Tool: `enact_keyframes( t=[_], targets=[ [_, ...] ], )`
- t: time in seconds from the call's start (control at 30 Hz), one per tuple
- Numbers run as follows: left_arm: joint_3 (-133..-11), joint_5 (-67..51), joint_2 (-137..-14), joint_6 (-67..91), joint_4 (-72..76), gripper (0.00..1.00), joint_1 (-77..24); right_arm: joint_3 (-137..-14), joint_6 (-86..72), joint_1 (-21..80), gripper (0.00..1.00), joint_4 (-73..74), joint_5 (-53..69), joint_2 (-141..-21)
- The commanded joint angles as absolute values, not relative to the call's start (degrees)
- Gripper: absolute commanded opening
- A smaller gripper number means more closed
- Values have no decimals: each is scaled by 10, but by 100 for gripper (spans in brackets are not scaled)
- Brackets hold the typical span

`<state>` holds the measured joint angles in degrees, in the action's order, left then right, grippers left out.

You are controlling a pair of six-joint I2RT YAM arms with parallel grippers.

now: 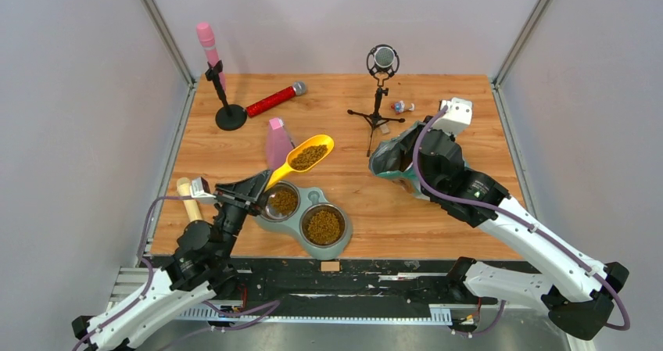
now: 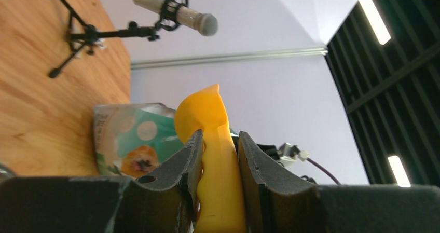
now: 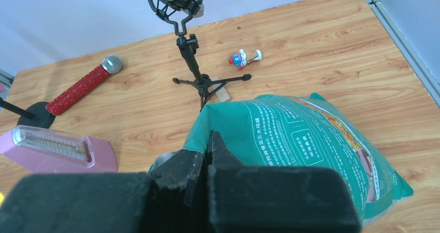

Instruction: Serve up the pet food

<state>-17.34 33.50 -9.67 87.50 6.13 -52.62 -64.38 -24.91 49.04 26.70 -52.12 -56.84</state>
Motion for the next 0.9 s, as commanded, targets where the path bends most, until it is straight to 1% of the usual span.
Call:
enact_keyframes(
  t=[0.0, 0.13, 0.2, 0.47, 0.7, 0.87],
  targets=[
    [-207, 404, -43, 858, -94, 0, -524, -670, -244, 492, 0, 171, -543, -553],
    [-234, 429, -6, 860, -192, 0, -523, -667, -243, 492, 0, 170, -545, -552],
    [-256, 434, -5, 863, -244, 0, -524, -666, -242, 492, 0, 170, -546, -551],
    [-309, 461, -5, 879, -371, 0, -524, -659, -243, 492, 0, 169, -548, -543],
    [-363, 477, -5, 922, -554, 0, -523, -658, -236, 492, 0, 164, -543, -538],
    [-378, 490, -5, 937, -615, 0, -524, -655, -235, 493, 0, 161, -543, -539]
  ],
)
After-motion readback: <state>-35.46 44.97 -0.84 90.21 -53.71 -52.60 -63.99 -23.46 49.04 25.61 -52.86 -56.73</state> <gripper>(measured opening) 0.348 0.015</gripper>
